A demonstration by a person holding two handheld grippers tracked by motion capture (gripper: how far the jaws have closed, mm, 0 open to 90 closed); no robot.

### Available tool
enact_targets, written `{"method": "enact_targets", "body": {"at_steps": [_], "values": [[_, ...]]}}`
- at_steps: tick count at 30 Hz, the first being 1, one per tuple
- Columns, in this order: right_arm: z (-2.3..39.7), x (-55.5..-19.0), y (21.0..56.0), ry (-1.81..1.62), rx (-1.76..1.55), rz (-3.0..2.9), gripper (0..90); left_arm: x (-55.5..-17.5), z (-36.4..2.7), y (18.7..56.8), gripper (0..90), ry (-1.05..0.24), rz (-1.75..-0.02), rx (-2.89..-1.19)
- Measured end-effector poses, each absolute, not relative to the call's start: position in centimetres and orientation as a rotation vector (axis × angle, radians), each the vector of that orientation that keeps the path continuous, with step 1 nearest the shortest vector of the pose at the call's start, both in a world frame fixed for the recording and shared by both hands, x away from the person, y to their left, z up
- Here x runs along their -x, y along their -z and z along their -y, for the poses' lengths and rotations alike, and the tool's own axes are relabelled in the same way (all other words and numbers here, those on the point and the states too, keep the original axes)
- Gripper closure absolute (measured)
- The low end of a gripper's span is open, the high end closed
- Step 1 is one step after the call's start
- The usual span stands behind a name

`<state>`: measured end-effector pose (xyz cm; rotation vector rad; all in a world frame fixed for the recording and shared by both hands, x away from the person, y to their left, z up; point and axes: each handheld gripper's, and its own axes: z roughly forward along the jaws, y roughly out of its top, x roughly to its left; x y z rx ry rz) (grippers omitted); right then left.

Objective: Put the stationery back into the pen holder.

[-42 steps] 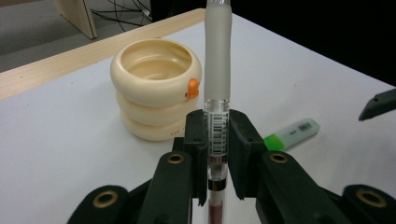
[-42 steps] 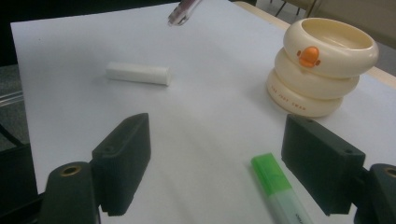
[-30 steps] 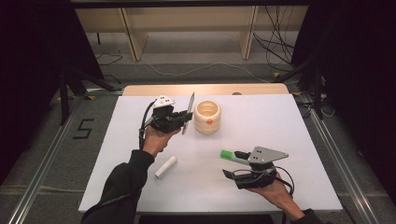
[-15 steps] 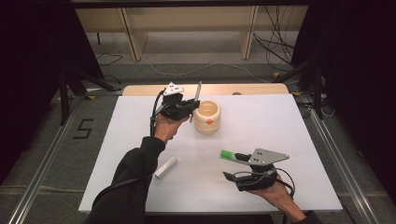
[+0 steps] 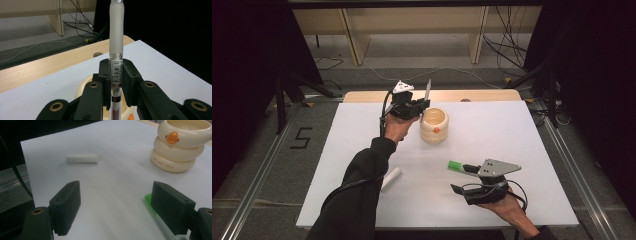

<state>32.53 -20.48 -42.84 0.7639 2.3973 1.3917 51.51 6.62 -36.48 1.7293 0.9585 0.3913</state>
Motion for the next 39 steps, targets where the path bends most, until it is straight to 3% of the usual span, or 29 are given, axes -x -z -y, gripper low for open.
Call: {"method": "enact_targets", "body": {"at_steps": [39], "values": [[20.2,-32.3,42.8,-1.390,-0.728,-2.407,25.4,-54.5,-3.2,38.8,78.5,-0.415,-1.012,-1.694]]}}
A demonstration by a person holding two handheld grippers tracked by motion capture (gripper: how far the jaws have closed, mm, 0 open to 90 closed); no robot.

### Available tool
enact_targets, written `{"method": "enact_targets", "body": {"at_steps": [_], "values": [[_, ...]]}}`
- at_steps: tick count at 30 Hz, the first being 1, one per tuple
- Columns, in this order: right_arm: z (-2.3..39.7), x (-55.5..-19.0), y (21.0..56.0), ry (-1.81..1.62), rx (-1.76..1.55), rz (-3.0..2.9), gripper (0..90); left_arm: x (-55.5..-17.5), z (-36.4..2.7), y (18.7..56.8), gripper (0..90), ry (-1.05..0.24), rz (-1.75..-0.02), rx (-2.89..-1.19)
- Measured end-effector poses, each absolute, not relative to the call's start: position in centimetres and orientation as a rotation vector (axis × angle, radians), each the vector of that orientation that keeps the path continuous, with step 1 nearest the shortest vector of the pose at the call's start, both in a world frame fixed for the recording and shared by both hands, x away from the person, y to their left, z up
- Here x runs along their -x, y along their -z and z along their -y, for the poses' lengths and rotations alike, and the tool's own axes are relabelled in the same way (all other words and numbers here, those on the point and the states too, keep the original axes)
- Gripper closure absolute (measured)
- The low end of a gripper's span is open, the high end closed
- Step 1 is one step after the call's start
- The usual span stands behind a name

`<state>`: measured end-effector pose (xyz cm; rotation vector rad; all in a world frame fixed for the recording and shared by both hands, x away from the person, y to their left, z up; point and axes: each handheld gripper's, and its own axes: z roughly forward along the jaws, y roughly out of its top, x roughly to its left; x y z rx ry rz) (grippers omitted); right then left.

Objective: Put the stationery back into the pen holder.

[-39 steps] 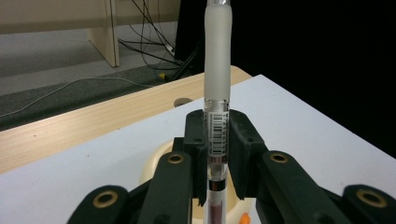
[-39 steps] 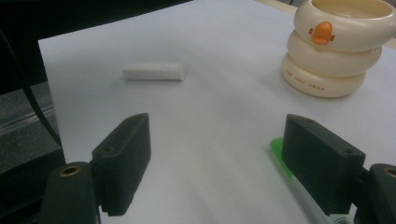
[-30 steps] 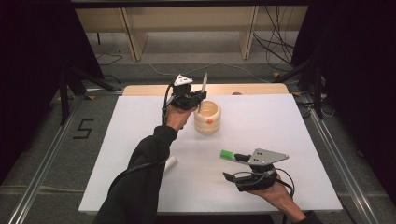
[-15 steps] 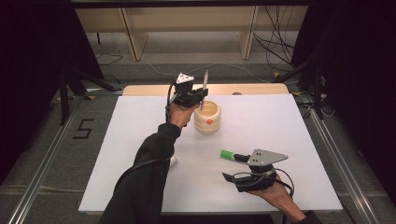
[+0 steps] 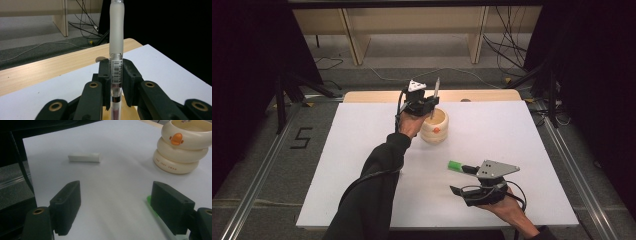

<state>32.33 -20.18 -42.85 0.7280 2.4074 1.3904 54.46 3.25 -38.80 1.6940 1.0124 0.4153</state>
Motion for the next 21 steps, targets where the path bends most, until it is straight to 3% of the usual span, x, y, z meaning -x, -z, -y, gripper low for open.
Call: {"method": "enact_targets", "body": {"at_steps": [21], "values": [[20.0,-32.3,42.9,-1.385,-0.727,-2.412,25.6,-54.4,-2.8,40.8,78.1,-0.407,-1.037,-1.750]]}}
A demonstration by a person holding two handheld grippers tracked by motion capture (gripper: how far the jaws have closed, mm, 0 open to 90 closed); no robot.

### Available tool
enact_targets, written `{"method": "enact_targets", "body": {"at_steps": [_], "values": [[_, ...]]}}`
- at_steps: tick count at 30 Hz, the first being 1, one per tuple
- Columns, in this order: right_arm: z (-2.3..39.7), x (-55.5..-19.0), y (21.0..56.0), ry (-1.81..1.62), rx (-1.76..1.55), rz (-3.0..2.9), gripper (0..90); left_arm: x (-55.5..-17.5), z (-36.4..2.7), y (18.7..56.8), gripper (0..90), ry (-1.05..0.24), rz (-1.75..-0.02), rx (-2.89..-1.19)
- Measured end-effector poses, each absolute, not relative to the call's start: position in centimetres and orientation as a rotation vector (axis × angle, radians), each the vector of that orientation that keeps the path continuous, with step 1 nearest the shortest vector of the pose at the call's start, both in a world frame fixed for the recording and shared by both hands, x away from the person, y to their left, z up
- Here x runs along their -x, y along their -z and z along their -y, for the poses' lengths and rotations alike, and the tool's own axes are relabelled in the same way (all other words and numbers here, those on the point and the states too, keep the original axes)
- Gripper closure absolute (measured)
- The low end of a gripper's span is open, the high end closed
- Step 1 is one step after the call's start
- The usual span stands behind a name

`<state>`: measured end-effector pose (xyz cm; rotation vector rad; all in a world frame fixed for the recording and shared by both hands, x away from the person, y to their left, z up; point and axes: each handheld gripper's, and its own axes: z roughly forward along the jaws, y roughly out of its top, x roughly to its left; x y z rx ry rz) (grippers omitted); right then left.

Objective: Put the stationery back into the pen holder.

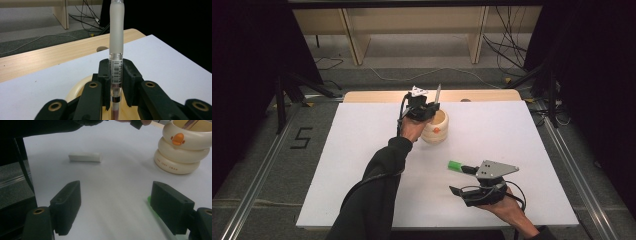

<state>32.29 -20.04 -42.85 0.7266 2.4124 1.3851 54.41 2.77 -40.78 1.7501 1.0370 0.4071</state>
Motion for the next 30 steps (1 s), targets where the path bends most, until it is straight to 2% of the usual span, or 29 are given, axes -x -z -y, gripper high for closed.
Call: {"method": "enact_targets", "body": {"at_steps": [2,6,9,13,20,30], "values": [[20.0,-32.3,42.8,-1.388,-0.721,-2.411,25.6,-54.4,-2.8,40.9,77.7,-0.400,-1.038,-1.761],[20.1,-32.3,42.8,-1.384,-0.727,-2.411,25.6,-54.1,-3.2,40.5,62.1,-0.388,-1.028,-1.773],[20.1,-32.4,42.8,-1.389,-0.726,-2.405,25.6,-53.6,-3.6,39.8,47.0,-0.383,-1.020,-1.777],[20.2,-32.4,42.8,-1.381,-0.737,-2.405,25.6,-52.8,-4.4,38.8,35.1,-0.370,-1.019,-1.789],[20.3,-32.6,42.8,-1.379,-0.743,-2.394,25.4,-51.0,-6.0,37.9,26.7,-0.332,-0.993,-1.831],[20.4,-32.6,42.8,-1.375,-0.755,-2.389,25.4,-48.1,-8.3,37.5,22.8,-0.315,-0.972,-1.880]]}}
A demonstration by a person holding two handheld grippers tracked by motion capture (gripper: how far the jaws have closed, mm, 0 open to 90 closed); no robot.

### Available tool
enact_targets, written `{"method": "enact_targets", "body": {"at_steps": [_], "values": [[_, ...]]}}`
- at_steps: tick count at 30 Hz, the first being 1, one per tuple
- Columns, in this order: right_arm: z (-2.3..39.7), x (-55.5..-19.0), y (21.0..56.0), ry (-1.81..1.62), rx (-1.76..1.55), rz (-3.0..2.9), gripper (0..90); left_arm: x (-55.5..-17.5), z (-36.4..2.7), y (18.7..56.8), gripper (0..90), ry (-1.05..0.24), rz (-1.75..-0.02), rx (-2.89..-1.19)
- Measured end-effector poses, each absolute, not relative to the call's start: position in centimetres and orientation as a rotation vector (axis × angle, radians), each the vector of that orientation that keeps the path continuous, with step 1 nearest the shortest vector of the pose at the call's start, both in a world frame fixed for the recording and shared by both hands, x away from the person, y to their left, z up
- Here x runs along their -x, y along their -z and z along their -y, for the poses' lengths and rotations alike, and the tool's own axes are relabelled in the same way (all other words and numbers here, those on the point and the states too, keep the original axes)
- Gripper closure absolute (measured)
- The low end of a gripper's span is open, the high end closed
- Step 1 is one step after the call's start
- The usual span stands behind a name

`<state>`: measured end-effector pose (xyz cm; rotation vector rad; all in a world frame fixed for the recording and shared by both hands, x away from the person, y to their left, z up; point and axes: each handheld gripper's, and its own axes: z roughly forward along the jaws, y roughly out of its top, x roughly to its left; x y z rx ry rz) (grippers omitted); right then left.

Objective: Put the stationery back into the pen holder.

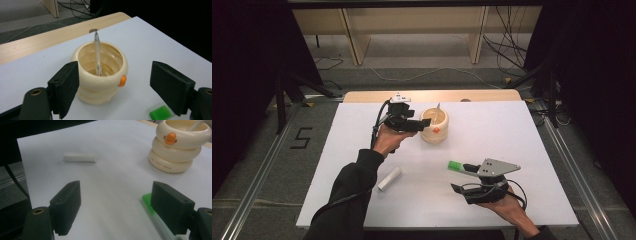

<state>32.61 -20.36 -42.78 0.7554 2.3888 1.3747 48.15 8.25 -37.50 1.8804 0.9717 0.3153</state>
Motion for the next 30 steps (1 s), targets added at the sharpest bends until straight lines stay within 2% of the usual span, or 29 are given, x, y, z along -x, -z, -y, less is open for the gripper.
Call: {"method": "enact_targets", "body": {"at_steps": [17,30], "values": [[20.3,-32.7,42.9,-1.361,-0.752,-2.394,25.4,-45.3,-10.9,38.3,20.7,-0.314,-0.964,-1.904],[20.3,-32.7,42.9,-1.361,-0.751,-2.392,25.3,-43.6,-12.1,38.6,18.8,-0.317,-0.986,-1.985]]}}
